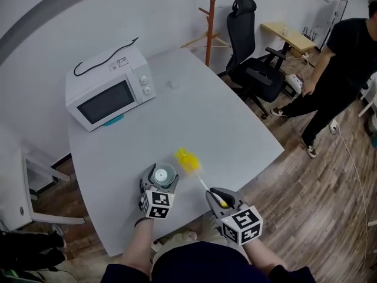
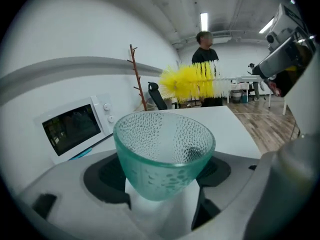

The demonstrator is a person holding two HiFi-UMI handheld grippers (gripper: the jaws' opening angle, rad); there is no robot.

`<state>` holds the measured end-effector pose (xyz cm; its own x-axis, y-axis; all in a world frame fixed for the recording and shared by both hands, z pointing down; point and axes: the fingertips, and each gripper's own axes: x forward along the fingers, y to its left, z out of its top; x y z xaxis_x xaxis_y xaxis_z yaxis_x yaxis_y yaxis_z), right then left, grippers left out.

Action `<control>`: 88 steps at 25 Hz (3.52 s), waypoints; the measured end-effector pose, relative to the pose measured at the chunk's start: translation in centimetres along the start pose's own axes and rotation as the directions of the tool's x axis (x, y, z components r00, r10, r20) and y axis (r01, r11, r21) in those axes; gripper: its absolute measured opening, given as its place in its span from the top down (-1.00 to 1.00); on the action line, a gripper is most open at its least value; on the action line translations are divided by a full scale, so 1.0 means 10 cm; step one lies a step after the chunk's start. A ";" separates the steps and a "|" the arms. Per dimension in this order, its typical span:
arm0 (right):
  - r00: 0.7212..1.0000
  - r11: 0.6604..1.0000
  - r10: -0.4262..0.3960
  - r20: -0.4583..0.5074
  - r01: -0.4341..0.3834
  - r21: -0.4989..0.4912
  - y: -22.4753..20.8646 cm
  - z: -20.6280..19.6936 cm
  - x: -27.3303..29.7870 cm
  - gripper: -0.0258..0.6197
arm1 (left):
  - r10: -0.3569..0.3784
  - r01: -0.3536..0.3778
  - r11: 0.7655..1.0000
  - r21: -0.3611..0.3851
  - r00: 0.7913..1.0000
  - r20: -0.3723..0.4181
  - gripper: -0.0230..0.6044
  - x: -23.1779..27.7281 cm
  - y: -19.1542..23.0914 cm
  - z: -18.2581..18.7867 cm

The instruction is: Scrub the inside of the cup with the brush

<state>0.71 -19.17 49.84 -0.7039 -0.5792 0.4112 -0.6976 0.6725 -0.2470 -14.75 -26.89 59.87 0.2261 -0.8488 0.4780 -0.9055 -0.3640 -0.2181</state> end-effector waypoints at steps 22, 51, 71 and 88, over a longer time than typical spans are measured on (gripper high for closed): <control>0.930 0.886 0.219 -0.295 -0.316 -0.338 0.85 -0.16 -0.12 0.76 | 0.115 -0.097 0.905 0.414 0.993 -0.020 -0.29 -0.72 0.13 -0.05; 0.872 0.552 0.098 -0.479 -0.448 -0.703 0.84 -0.14 0.10 0.76 | -0.002 0.032 0.842 0.538 0.998 -0.055 -0.29 -0.80 -0.39 0.06; 0.975 -0.681 0.045 -0.220 -0.131 -0.721 0.84 0.13 0.18 0.76 | -0.082 0.125 0.862 0.492 0.991 -0.109 -0.29 -0.68 -0.46 -0.03; 0.916 -0.225 -0.009 -0.401 -0.393 -0.892 0.71 0.08 0.20 0.76 | -0.055 0.093 0.841 0.533 0.995 -0.086 -0.29 -0.66 -0.40 0.09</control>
<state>-5.76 -15.95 48.19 -0.5847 -0.3523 0.7308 0.5524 0.4868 0.6767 -12.29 -20.21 56.85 0.2443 -0.7913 0.5605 -0.5490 -0.5893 -0.5927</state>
